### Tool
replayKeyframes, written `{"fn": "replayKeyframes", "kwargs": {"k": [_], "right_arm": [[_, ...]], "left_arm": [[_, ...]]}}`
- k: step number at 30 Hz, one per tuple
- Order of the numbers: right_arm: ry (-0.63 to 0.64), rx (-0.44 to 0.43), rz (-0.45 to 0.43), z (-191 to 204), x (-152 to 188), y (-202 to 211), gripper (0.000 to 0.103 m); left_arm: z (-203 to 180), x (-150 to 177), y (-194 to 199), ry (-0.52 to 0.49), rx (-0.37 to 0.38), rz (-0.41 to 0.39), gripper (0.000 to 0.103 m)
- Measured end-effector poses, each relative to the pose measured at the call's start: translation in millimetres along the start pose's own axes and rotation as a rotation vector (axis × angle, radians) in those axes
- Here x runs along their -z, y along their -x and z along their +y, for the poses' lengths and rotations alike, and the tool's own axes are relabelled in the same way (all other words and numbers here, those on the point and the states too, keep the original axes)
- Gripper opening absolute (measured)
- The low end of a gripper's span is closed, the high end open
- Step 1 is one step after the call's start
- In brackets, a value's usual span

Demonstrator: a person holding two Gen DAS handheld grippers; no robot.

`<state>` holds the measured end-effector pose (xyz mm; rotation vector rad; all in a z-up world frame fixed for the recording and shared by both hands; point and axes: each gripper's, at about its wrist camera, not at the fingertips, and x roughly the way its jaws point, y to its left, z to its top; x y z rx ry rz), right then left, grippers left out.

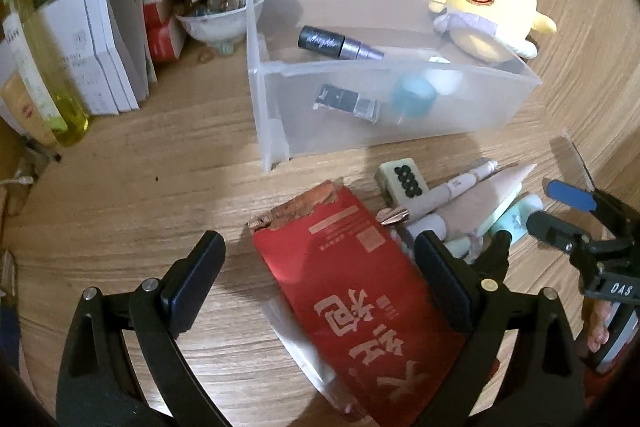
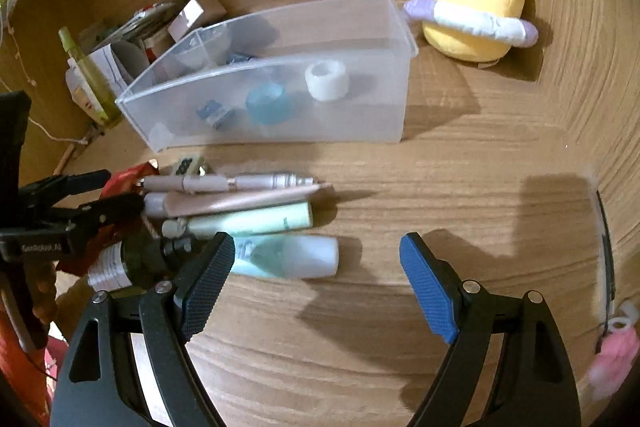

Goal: Organize objects
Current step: 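Grasp the mint-green tube with the right tool while the left tool grasps the red envelope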

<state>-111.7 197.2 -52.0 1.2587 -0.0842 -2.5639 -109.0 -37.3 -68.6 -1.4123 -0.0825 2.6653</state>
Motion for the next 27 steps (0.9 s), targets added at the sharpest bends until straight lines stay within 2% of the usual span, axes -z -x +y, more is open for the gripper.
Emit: {"fn": "replayKeyframes", "kwargs": {"k": [13,17,21,23,25,27], "right_arm": [[0.039,0.015,0.025,15.4,5.3,-5.4,0.084],[0.063,0.019,0.033,23.6,4.8,-8.2,0.084],[0.093,0.041,0.034,29.2,5.6,-11.4,0.085],[0.113,0.057,0.030,30.5,6.4,-12.4,0.085],[0.128,0.064,0.023,31.4,7.9,-12.3,0.084],[0.132,0.085,0.009,31.6,9.1,-12.7,0.084]], "left_arm": [[30.1,0.3,0.1,0.041,-0.028,0.029,0.097],[30.2,-6.2,-5.4,0.047,-0.018,0.033,0.097],[26.0,-13.1,-9.9,0.043,-0.041,0.013,0.096],[23.9,-14.7,-10.7,0.040,-0.033,0.005,0.082],[22.9,-15.4,-12.3,0.031,-0.027,0.009,0.074],[22.9,-15.3,-12.5,0.034,-0.028,0.005,0.071]]}}
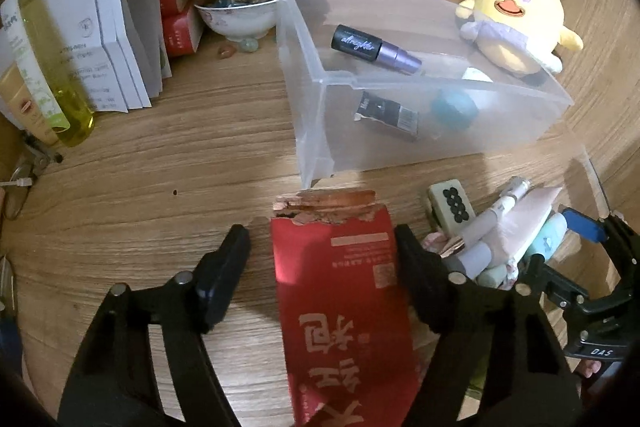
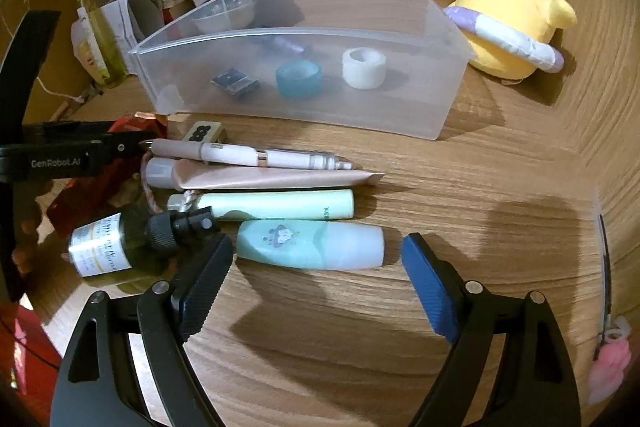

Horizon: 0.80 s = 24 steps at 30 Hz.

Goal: Organize objects
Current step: 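Grasp the mint-green tube with the right tool while the left tool grasps the red envelope, then place the mint-green tube and red envelope into the clear box, opening both tools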

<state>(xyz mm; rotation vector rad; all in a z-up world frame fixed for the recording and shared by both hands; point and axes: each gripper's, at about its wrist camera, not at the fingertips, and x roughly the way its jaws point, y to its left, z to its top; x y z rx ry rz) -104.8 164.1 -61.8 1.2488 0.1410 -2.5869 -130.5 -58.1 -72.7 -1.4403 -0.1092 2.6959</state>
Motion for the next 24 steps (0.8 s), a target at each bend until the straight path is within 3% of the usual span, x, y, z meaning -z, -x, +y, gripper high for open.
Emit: {"fn": "replayKeyframes", "kwargs": {"k": [4,15,24], "right_arm": [[0.003,0.022,-0.012,1.6,-0.7,0.0,0.072],[-0.044,0.008,-0.043,-11.3,-3.9,9.8,0.072],[-0.048,0.028,-0.157,-23.7,-31.5,36.5,0.072]], "left_arm": [[-0.4,-0.7,0.7,0.002,-0.005,-0.014,0.056],[0.0,-2.4,25.9,-0.001,-0.018,-0.095,0.054],[-5.8,-10.1,57.8,0.002,-0.004,-0.181,0.054]]}}
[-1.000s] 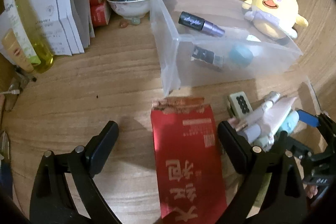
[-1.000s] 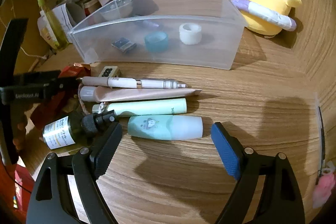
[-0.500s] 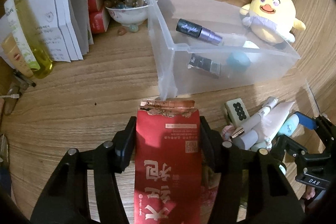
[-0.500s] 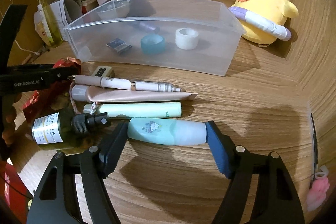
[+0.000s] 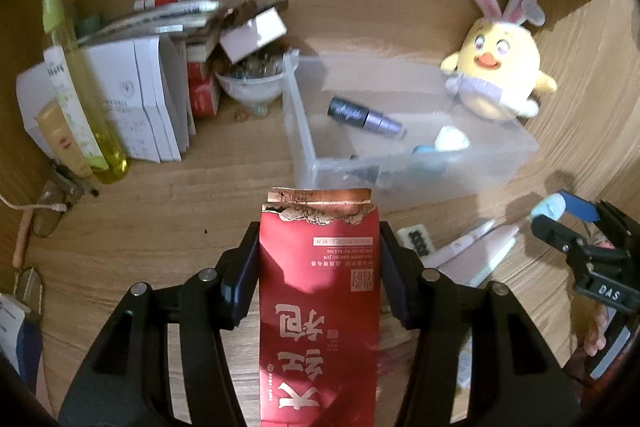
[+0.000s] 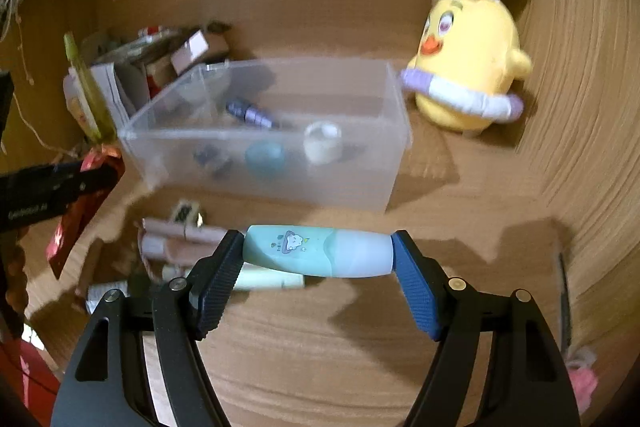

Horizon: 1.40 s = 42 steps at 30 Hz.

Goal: Organize objects
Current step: 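Place the mint-green tube and red envelope into the clear box, opening both tools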

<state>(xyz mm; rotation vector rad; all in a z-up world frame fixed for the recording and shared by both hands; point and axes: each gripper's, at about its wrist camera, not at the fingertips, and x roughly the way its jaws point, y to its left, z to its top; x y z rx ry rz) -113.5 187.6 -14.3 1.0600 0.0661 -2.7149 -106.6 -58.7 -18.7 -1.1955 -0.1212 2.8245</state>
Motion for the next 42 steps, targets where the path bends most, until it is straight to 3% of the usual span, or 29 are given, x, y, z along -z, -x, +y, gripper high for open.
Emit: {"fn": "replayKeyframes", "kwargs": {"k": [7,16,33,42], "right_arm": [[0.031,-0.013,-0.096,6.2,-29.0,12.5,0.072],[0.054,-0.057,-0.152,16.4,-62.8,6.7,0.072],[0.056,-0.130,-0.169,10.4,-114.2,-22.0,0.072],[0.039,-0.132,-0.090,5.8,-110.3,-55.6,0.072]], "left_arm": [[-10.9,-19.6,16.8,-0.017,0.017,-0.071,0.054],[-25.3,-44.6,19.3,-0.025,0.035,-0.120,0.054],[-26.9,-100.7,13.0,0.023,0.065,-0.183,0.054],[-29.8,-115.8,-13.2,0.007,0.017,-0.156,0.054]]}}
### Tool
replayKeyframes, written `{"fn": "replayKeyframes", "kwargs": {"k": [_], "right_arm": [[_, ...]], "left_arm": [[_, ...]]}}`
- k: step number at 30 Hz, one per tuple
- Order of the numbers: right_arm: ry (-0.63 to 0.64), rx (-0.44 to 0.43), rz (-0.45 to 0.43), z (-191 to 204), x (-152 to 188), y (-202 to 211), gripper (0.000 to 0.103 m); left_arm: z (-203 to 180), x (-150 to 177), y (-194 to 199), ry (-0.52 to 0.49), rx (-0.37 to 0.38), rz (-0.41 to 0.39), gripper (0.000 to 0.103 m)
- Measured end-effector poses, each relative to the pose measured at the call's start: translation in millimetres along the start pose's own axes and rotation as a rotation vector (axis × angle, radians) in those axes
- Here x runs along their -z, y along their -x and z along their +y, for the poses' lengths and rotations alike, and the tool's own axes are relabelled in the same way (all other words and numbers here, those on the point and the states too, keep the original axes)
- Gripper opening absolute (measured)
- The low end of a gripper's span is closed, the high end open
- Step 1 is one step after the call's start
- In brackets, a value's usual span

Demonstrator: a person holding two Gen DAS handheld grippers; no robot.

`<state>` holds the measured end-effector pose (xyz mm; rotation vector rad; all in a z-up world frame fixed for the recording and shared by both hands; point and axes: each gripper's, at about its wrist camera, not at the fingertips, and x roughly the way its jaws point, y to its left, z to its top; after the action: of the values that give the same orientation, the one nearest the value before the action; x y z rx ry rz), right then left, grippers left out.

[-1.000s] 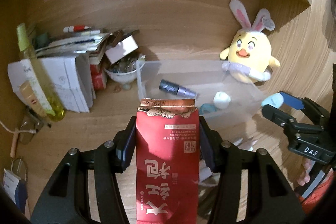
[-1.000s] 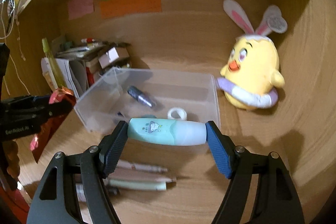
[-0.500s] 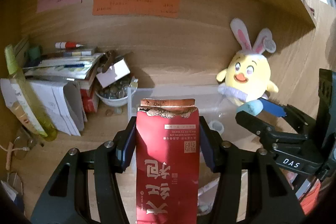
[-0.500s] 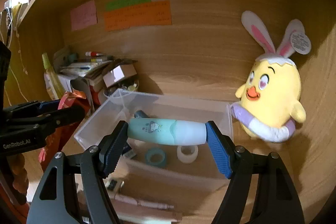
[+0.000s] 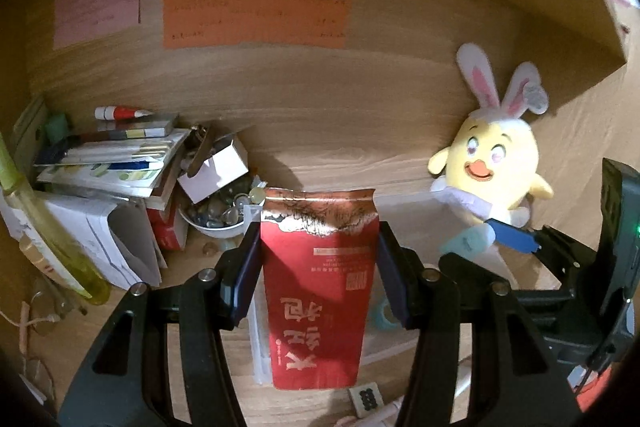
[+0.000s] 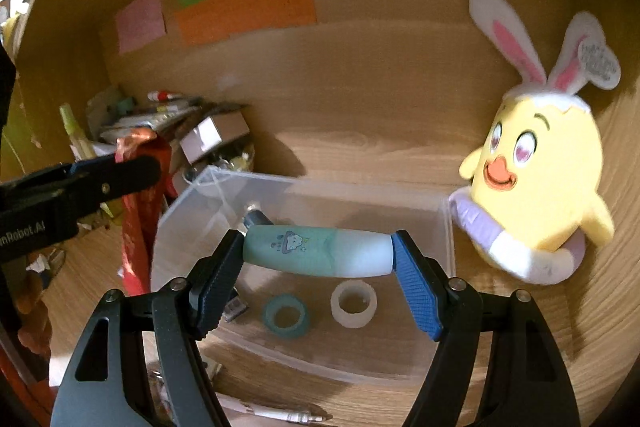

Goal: Organize objects
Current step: 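Place the mint-green tube and red envelope into the clear box, opening both tools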

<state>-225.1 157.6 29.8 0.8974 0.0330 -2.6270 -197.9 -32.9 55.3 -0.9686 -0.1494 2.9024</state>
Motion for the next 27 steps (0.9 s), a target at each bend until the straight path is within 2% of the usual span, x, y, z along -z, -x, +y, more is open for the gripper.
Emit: {"fn": "replayKeyframes", "kwargs": {"k": [7,13,20,27], "right_arm": [[-0.006,0.001,0.066,-4.0,8.5,-24.3,0.072],[-0.005,0.009,0.107,-6.9,13.6,-39.2,0.072],[-0.006,0.028,0.127,-9.2,16.2,-45.8,0.072],[0.008,0.031,0.140,-6.7,15.7,-45.3,0.072]], "left_arm": [[-0.5,-3.7,-25.7,0.024,0.018,0.055,0.054],[-11.5,-2.8,-46.2,-0.020,-0.019,0.077,0.054],[-7.7,3.3,-80.1,0.017,0.022,0.180,0.054],[-9.6,6.0,-63.0,0.014,0.037,0.156,0.056]]}}
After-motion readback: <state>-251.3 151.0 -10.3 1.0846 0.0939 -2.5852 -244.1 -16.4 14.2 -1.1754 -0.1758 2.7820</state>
